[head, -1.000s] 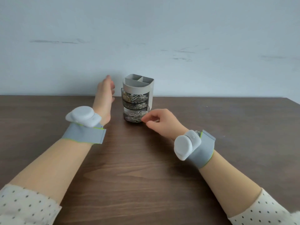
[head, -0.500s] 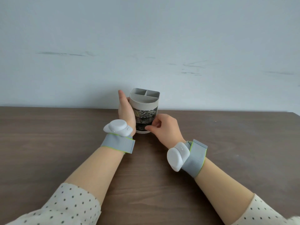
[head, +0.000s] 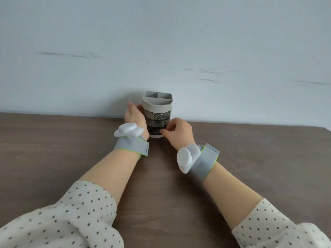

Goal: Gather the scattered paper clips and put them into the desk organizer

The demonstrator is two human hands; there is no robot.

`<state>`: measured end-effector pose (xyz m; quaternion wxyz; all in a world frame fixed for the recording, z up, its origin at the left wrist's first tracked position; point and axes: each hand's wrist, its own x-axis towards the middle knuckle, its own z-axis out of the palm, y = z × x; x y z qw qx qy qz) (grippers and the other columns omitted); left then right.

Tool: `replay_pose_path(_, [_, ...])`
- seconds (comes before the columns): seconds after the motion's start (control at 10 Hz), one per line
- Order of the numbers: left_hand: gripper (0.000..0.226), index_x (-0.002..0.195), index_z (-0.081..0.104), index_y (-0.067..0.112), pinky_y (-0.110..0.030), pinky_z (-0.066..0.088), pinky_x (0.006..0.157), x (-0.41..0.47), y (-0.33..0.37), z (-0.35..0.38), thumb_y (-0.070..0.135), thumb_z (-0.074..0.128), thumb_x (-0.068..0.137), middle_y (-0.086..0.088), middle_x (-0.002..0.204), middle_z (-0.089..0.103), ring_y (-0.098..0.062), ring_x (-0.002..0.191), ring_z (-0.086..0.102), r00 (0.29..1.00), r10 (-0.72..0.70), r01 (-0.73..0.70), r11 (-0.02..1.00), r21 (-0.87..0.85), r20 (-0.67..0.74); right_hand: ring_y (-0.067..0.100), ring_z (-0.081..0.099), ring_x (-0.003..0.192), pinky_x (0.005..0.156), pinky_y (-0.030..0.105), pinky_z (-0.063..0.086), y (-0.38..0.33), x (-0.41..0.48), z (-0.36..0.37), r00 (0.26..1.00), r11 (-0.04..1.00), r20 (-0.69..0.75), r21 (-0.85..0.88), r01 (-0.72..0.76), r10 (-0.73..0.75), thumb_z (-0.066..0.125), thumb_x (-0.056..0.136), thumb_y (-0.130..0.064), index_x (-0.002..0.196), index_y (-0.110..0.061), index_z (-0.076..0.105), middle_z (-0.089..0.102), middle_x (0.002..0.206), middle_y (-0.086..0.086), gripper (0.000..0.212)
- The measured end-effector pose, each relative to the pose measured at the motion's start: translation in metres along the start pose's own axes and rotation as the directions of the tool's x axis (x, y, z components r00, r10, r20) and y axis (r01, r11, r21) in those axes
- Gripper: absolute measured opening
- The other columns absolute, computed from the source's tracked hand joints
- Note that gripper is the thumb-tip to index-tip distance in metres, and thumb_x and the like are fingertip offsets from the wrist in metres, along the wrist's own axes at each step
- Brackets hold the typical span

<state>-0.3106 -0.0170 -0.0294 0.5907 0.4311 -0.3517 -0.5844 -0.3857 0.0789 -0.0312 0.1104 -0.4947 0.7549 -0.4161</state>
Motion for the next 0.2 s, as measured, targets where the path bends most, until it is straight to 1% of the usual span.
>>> replay_pose_path(0.1, [0.053, 0.107, 0.058, 0.0, -0.034, 0.043, 0.097, 0.004, 0.0, -0.008, 0.039, 0.024, 0.096, -0.016, 0.114, 0.063, -0.029, 0.11, 0.057, 1.0, -0.009, 0.007, 0.998, -0.06, -0.026, 0.028, 0.056, 0.094, 0.073, 0.026, 0.038, -0.003, 0.0, -0.001, 1.0, 1.0, 0.015, -0.009, -0.026, 0.026, 0.061, 0.076, -0.013, 0.088, -0.001, 0.06, 0.065, 0.097, 0.015, 0.017])
replay_pose_path(0.2, [0.053, 0.105, 0.058, 0.002, -0.03, 0.038, 0.092, 0.001, 0.019, -0.023, 0.039, 0.022, 0.096, -0.014, 0.113, 0.062, -0.026, 0.106, 0.056, 0.997, 0.034, -0.033, 0.999, 0.017, -0.074, 0.026, 0.056, 0.093, 0.071, 0.024, 0.036, -0.011, -0.002, -0.014, 0.997, 0.997, 0.01, 0.006, -0.077, 0.077, 0.052, 0.079, -0.012, 0.092, -0.003, 0.061, 0.066, 0.098, 0.012, 0.018])
